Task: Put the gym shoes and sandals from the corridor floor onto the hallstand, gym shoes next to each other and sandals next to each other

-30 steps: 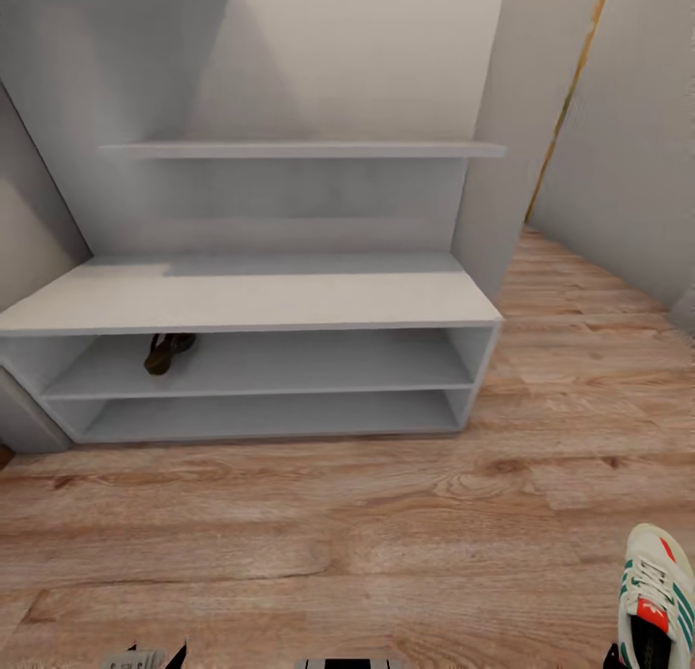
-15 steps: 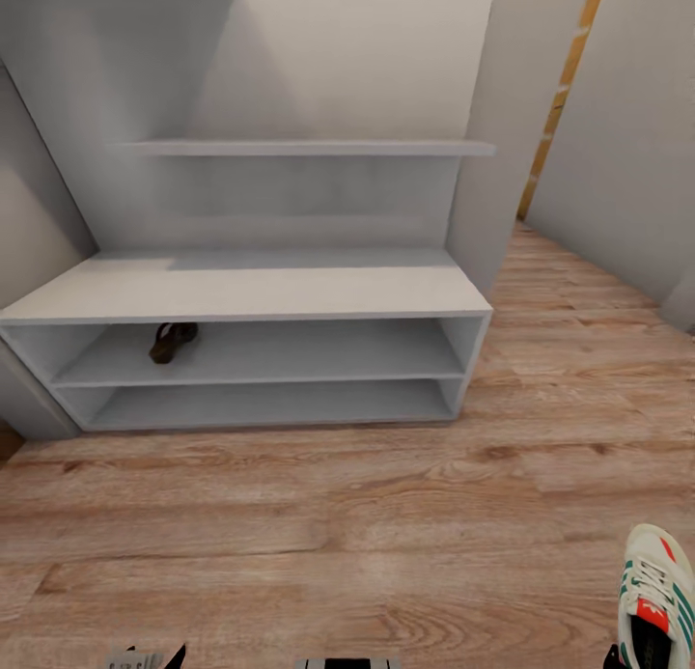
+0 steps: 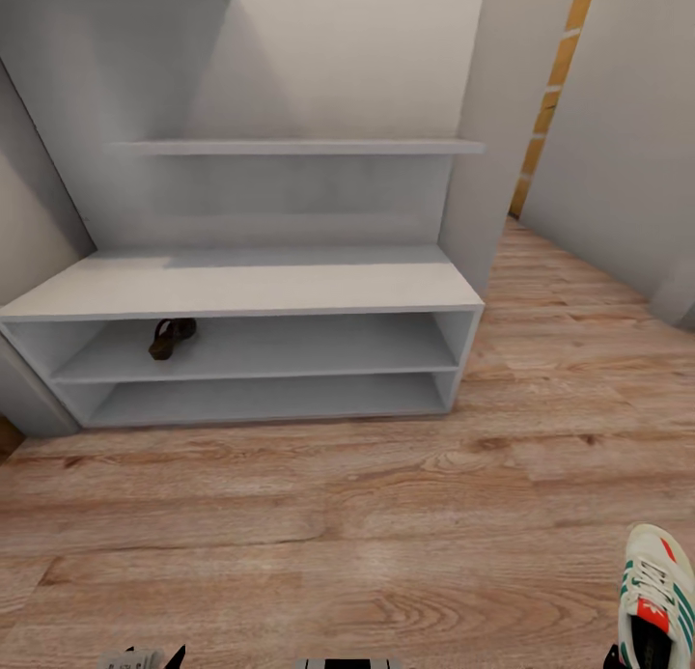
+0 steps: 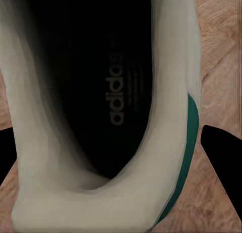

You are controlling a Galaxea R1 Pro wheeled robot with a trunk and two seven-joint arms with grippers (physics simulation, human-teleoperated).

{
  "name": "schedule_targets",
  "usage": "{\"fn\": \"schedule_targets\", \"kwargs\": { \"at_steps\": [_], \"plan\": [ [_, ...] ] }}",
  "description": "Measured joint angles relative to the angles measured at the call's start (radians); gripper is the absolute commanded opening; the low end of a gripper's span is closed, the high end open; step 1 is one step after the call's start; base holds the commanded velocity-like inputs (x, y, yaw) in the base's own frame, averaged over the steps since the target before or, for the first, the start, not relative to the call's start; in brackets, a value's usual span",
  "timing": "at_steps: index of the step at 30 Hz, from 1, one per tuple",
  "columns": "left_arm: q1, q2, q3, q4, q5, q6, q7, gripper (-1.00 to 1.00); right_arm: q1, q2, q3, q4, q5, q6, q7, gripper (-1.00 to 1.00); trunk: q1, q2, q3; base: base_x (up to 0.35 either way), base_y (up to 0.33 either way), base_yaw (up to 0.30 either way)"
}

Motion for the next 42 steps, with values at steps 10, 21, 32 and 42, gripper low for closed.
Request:
{"fn": "schedule_targets", "kwargs": {
  "at_steps": [10,21,32,42],
  "plan": [
    [0.0,0.0,0.0,0.0,0.0,0.0,0.0,1.0,0.0,0.002,0.0,0.0,0.0,0.0,0.0,-1.0,0.0,0.0,0.0,0.0,0.0,-0.05],
    [0.0,0.0,0.01,0.0,0.003,-0.001,0.0,1.0,0.001,0.016,0.092,0.002,0.05,0.002,0.004,-1.0,0.0,0.0,0.0,0.0,0.0,0.0],
    [-0.006,0.005,0.072,0.002,0.006,-0.001,-0.088,1.0,-0.001,0.125,0.348,-0.04,0.185,0.006,0.001,-1.0,0.0,0.0,0.0,0.0,0.0,0.0],
    [-0.005,0.037,0.089,0.015,0.006,0.004,-0.356,1.0,-0.008,0.214,0.421,-0.229,0.251,0.285,0.004,-1.0,0.0,0.0,0.0,0.0,0.0,0.0]
  ]
}}
